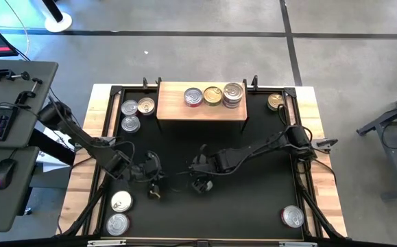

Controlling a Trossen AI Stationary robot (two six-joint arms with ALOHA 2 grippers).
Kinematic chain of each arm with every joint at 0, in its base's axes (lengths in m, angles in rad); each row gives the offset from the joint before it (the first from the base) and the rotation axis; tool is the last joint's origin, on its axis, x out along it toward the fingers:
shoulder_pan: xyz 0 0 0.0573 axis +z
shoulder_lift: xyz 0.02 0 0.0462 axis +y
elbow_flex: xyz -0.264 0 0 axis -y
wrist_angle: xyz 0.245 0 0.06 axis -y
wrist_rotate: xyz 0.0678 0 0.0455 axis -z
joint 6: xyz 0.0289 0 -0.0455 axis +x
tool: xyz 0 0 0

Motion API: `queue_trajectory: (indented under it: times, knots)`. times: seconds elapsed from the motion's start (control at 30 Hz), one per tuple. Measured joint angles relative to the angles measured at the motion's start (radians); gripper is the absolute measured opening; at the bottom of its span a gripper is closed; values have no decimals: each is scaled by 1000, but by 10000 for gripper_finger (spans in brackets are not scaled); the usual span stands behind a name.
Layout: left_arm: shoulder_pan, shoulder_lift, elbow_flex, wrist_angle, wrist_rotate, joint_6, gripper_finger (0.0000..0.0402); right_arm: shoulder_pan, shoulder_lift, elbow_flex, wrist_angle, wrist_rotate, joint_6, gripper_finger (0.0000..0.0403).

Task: Stack canned seafood by type on shelf
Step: Put the bottom light green tuna can on the shelf

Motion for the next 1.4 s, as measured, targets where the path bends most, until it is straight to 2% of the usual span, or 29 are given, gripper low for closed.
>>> queue_trajectory:
  times: [0.13,0.23,0.37,0.57,0.63,0.73,0.83,0.93,1.17,1.4]
  knots:
    - [12,-58,0,-1,-5,76,0,0,0,-42,43,-2,-3,326]
    - [14,-120,0,-11,-43,108,0,0,1,-63,47,-18,3,302]
    - [13,-224,1,-49,-111,150,0,0,1,-77,48,-58,5,238]
    - [13,-388,1,-114,-197,223,0,-8,-4,-42,63,-156,18,115]
    - [13,-433,1,-132,-221,249,0,-18,-21,0,72,-174,0,115]
    - [13,-487,1,-138,-245,295,0,-56,-51,79,103,-145,-16,115]
    - [13,-518,1,-139,-262,330,0,-125,-62,157,138,-90,-78,115]
    - [13,-526,1,-139,-280,342,0,-226,-61,207,215,-81,-135,115]
    - [11,-510,1,-138,-291,241,0,-461,-61,248,410,-80,-160,115]
    - [12,-476,1,-132,-324,213,0,-569,-31,249,505,-86,-101,115]
